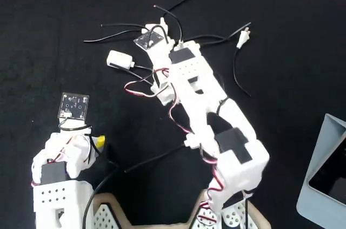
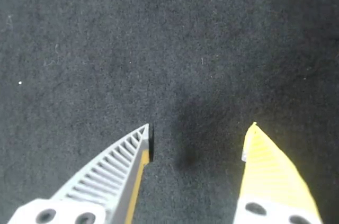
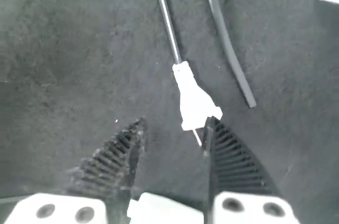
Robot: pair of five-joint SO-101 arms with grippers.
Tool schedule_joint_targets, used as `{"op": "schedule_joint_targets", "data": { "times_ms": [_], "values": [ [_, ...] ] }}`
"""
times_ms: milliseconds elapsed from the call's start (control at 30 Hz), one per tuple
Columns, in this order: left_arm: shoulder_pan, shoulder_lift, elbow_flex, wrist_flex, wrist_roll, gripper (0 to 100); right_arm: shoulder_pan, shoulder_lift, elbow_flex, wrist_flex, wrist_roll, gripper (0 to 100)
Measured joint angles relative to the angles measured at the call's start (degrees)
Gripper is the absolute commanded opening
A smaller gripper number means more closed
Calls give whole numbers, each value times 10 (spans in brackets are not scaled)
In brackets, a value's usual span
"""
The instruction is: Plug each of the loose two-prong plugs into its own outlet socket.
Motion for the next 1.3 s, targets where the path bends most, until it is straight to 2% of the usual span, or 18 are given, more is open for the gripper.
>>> {"op": "schedule_joint_targets", "data": {
  "times_ms": [133, 267, 500, 933, 1133, 1300],
  "values": [
    [0, 0, 0, 0, 0, 278, 22, 70, -55, 4, 40, 167],
    [0, 0, 0, 0, 0, 278, 43, 124, -134, 50, 76, 167],
    [0, 0, 0, 0, 0, 278, 46, 198, -226, 134, 84, 167],
    [0, 0, 0, 0, 0, 278, 11, 215, -242, 181, 84, 162],
    [0, 0, 0, 0, 0, 278, 11, 216, -242, 178, 84, 44],
    [0, 0, 0, 0, 0, 278, 12, 216, -242, 170, 84, 88]
  ]
}}
